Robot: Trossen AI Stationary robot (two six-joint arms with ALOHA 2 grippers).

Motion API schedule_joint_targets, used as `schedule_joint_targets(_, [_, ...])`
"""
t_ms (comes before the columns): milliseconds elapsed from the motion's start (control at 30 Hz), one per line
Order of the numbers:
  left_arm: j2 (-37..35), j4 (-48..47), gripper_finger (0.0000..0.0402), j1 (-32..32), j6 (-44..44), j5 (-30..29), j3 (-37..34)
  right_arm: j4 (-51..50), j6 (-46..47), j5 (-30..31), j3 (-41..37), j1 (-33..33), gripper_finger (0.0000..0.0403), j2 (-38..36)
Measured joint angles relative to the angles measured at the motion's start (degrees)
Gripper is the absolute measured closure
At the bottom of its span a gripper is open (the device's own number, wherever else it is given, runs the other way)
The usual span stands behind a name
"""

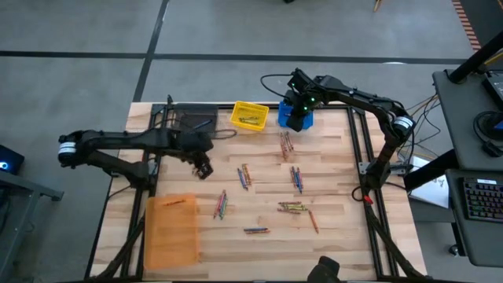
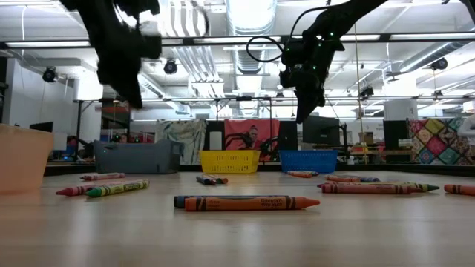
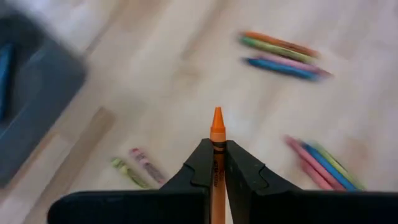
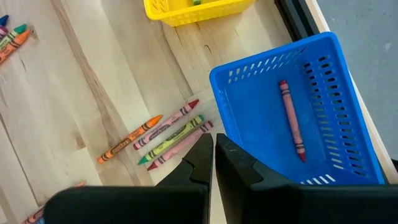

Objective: Sort crayons
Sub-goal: Put the orange crayon into the orange bin

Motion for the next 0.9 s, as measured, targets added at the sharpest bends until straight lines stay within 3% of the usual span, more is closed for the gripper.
schedule_joint_targets(133, [-2.45,-6.20,0.0401,-6.10,-0.12,3.04,3.27,0.24,0.05,0.00,0.00,0.02,0.0394,0.00])
schedule_joint_targets(433, [-5.08,-11.70,0.0401,-26.13,-14.43,4.29,0.05,0.26,-0.60,0.00,0.00,0.02,0.0394,0.00])
schedule_joint_targets(700, [-0.90,-10.28,0.0401,-43.11,-32.58,3.51,-5.12,0.24,0.05,0.00,0.00,0.02,0.0394,0.00])
schedule_joint_targets(900, [5.70,-9.95,0.0401,-48.95,-35.69,0.75,-5.50,0.22,0.61,-0.02,0.00,0.02,0.0394,0.00])
